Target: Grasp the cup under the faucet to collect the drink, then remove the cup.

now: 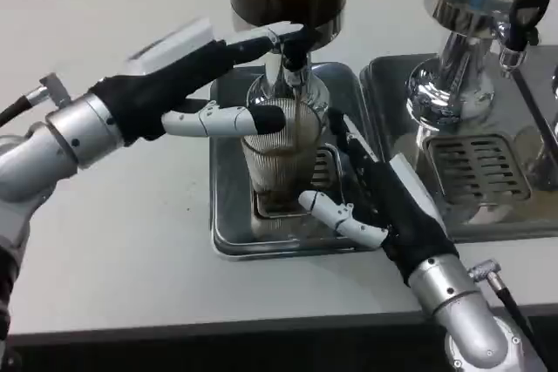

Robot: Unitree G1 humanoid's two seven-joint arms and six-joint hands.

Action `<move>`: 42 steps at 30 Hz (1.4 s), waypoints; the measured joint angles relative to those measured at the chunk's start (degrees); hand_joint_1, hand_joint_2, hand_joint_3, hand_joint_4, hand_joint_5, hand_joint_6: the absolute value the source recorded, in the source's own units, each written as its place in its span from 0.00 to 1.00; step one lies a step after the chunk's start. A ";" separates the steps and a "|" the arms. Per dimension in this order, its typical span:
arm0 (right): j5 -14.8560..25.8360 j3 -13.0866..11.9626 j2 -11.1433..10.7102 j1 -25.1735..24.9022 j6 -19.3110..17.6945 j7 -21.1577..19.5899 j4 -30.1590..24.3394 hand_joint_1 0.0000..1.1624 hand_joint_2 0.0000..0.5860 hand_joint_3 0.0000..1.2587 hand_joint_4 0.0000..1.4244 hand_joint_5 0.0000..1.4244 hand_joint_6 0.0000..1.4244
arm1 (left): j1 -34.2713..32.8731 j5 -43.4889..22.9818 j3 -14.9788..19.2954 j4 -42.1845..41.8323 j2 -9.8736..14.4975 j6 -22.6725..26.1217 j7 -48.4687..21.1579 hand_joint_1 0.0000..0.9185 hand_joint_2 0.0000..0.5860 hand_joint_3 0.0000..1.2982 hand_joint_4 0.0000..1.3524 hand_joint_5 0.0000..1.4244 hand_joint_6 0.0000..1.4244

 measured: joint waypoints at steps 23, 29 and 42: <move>1.43 -0.02 0.79 -2.36 -1.12 0.02 3.73 0.44 0.46 0.00 0.00 0.00 0.02 | 1.10 -3.31 1.12 -0.53 0.31 1.08 -2.89 0.03 0.09 0.14 0.05 0.07 0.03; 1.57 -0.04 0.87 -2.36 -1.53 0.02 4.10 0.44 0.46 0.00 0.00 0.00 0.02 | 1.54 -6.37 2.32 -0.53 -0.06 2.60 -6.04 0.04 0.11 0.14 0.05 0.07 0.04; 1.57 -0.04 1.15 -2.33 -1.60 0.01 4.18 0.44 0.46 0.00 0.00 0.00 0.02 | 2.34 -12.79 6.34 -2.59 -2.08 7.49 -14.02 0.07 0.13 0.15 0.06 0.07 0.05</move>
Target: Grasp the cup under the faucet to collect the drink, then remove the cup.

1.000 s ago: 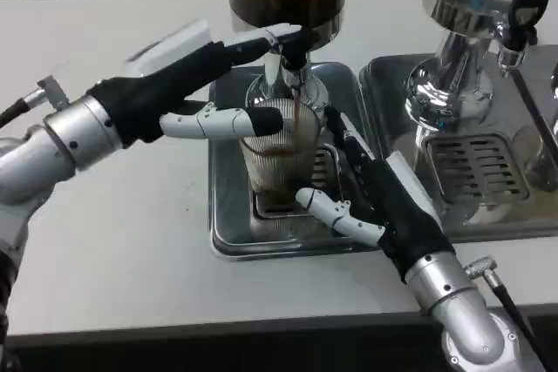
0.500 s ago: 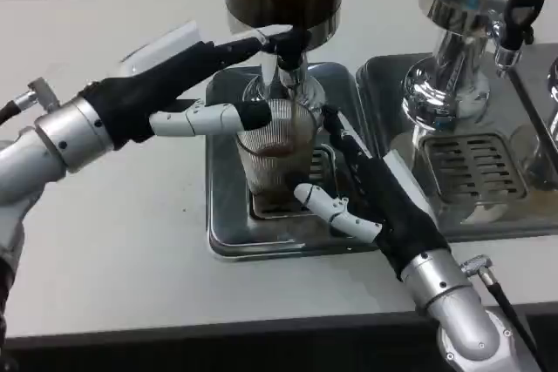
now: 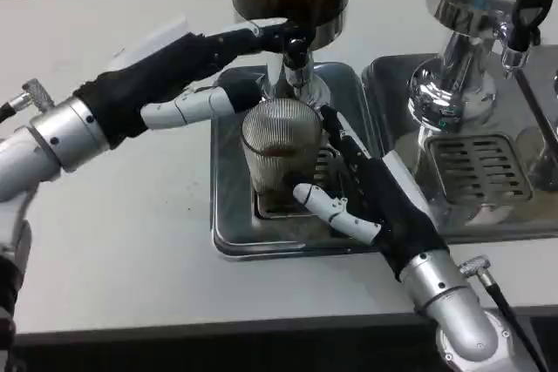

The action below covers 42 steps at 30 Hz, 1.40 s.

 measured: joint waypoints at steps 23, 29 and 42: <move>0.09 -0.17 0.54 -0.02 -2.03 -0.69 1.97 0.44 0.46 0.02 0.00 0.00 0.02 | -0.31 -3.50 5.68 -3.71 -1.48 1.62 -3.25 0.07 0.13 0.15 0.07 0.08 0.06; 0.09 -0.23 0.54 -0.02 -2.11 -0.69 2.01 0.44 0.46 0.02 0.00 0.00 0.03 | -0.31 -3.17 5.65 -3.48 -1.48 1.62 -3.24 0.07 0.13 0.15 0.07 0.08 0.06; 0.12 -0.37 0.65 -0.02 -2.18 -0.70 2.01 0.44 0.46 0.02 0.00 0.00 0.03 | -0.30 -7.94 8.00 -6.76 -1.74 1.78 -3.67 0.07 0.13 0.15 0.07 0.09 0.06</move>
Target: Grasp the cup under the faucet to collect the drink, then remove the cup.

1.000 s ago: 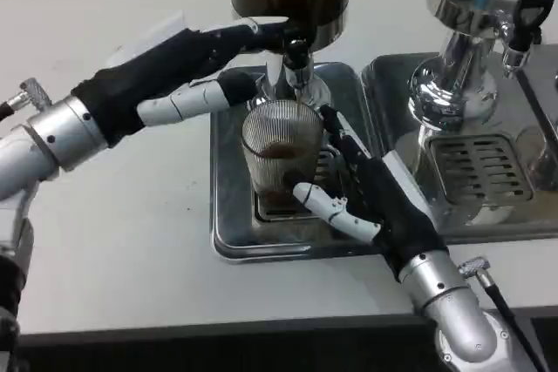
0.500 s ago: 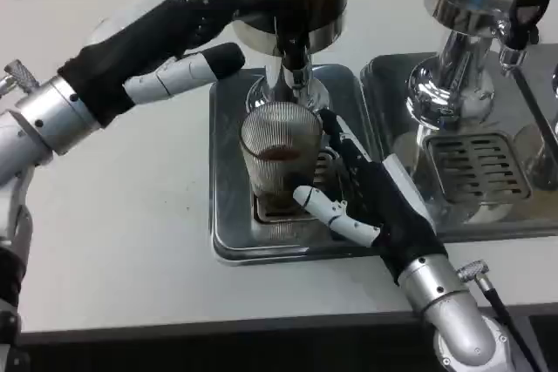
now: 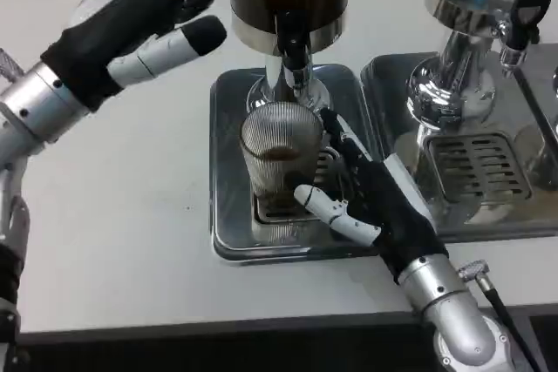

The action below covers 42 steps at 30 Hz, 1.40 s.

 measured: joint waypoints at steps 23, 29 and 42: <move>0.79 -0.82 -0.50 -0.05 -0.78 0.00 0.00 0.44 0.46 0.02 0.00 0.00 0.03 | 15.85 -7.41 10.28 -18.67 3.82 3.50 1.93 0.05 0.10 0.15 0.08 0.09 0.07; 0.73 -0.89 -0.76 -0.06 -0.83 -0.04 0.00 0.44 0.46 0.01 0.00 0.00 0.03 | 20.13 -5.49 12.19 -17.61 4.05 3.09 6.11 0.04 0.10 0.15 0.08 0.09 0.07; -1.61 -0.52 -0.78 -1.48 -0.84 -2.60 0.75 0.46 0.42 0.00 0.00 0.00 0.00 | 25.55 -1.29 12.50 -12.19 4.07 1.88 11.79 0.07 0.14 0.15 0.09 0.10 0.08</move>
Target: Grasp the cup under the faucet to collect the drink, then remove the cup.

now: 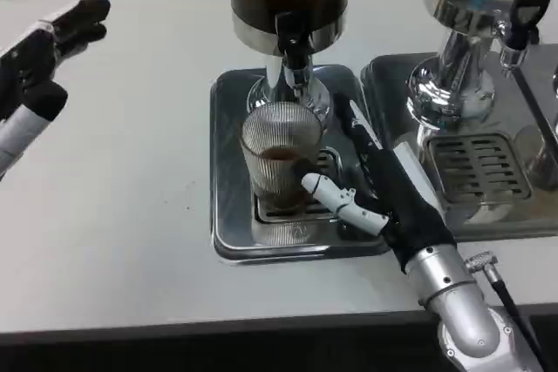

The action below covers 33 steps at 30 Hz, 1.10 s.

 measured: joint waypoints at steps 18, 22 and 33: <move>-1.28 1.41 2.42 -4.76 -4.11 -2.99 10.76 0.46 0.40 0.00 0.00 0.00 0.00 | 1.91 3.10 -0.30 6.29 0.86 -0.13 0.55 0.09 0.16 0.19 0.13 0.12 0.08; -1.45 1.54 2.61 -5.78 -5.92 -3.60 13.23 0.46 0.39 0.00 0.00 0.00 0.00 | 1.96 3.52 -0.34 6.67 0.99 -0.13 0.55 0.09 0.16 0.20 0.13 0.12 0.08; -4.28 2.82 3.52 -7.64 -8.27 -8.39 17.92 0.48 0.36 0.00 0.00 0.00 0.00 | 2.08 3.64 -1.84 7.83 1.64 0.30 0.39 0.10 0.17 0.22 0.16 0.14 0.09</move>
